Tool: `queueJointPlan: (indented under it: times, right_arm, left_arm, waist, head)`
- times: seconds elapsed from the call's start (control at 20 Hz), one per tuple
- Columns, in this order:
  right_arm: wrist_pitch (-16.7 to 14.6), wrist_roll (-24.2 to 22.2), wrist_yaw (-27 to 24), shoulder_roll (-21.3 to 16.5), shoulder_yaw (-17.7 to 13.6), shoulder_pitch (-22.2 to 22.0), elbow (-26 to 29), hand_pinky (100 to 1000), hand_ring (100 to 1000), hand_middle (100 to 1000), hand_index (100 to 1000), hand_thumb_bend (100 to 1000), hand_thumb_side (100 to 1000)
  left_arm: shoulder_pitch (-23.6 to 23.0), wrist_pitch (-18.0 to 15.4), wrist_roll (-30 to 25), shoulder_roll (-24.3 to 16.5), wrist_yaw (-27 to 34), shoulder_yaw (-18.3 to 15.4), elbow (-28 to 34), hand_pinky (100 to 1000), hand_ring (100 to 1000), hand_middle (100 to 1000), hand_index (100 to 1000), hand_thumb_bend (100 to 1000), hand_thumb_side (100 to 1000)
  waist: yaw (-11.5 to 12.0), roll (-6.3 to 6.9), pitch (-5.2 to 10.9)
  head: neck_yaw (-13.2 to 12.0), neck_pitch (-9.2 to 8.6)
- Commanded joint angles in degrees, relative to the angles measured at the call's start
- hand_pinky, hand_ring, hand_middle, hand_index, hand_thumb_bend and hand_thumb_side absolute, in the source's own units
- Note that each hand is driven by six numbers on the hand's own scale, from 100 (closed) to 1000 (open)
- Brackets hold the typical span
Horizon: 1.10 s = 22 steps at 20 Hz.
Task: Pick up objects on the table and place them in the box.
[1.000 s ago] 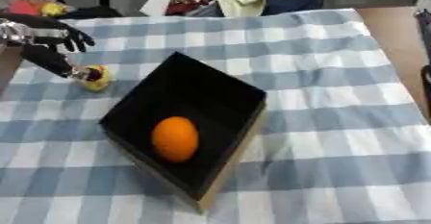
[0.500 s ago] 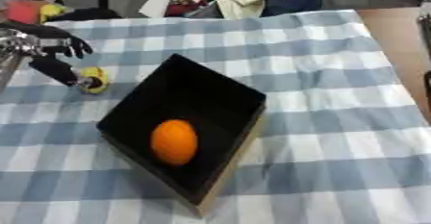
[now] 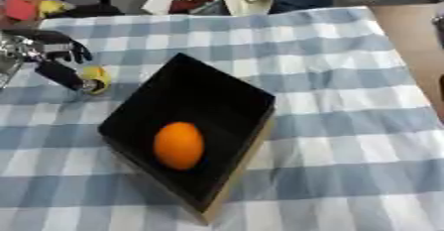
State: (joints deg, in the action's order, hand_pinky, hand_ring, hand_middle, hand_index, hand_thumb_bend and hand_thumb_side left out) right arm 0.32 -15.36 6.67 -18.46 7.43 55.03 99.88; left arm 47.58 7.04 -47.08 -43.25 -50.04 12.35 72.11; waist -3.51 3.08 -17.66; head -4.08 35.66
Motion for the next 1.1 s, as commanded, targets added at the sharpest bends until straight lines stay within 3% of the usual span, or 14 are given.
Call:
queueJointPlan:
  times: [0.05,0.25,0.4,0.6,1.1]
  right_arm:
    - [-0.05,-0.17,0.19,-0.72,-0.60,1.33,0.80,933,863,813,927,100,856]
    - [-0.08,-0.21,0.03,-0.76,-0.61,1.42,0.81,934,864,811,928,100,855]
    - [-0.08,-0.19,-0.05,-0.79,-0.69,1.41,0.80,935,865,810,930,100,855]
    - [-0.05,-0.33,-0.16,-0.74,-0.75,1.26,0.83,935,865,810,930,100,855]
    - [-0.04,-0.92,-0.31,-0.72,-0.77,1.20,0.86,935,865,808,928,100,863]
  left_arm:
    - [0.99,0.39,0.70,-1.03,-0.57,-1.11,-0.41,768,850,771,881,355,652]
    - [0.97,0.40,0.92,-0.72,-0.59,-1.18,-1.10,749,836,750,856,323,654]
    - [0.93,0.52,1.11,-0.49,-0.27,-1.30,-1.56,718,809,704,814,251,648]
    - [0.94,0.68,1.43,-0.46,-0.10,-1.28,-1.73,691,777,653,776,217,602]
    - [1.69,-0.05,1.75,-0.76,-3.94,-1.46,-0.49,762,867,835,962,376,591]
  waist:
    - [0.04,0.07,0.96]
    - [-0.07,0.10,0.75]
    - [-0.14,0.10,0.67]
    - [-0.12,0.15,0.66]
    - [-0.20,0.09,0.48]
  head:
    - [-0.28,-0.79]
    - [-0.36,-1.04]
    - [-0.43,-1.16]
    - [-0.51,-1.27]
    - [-0.59,-1.52]
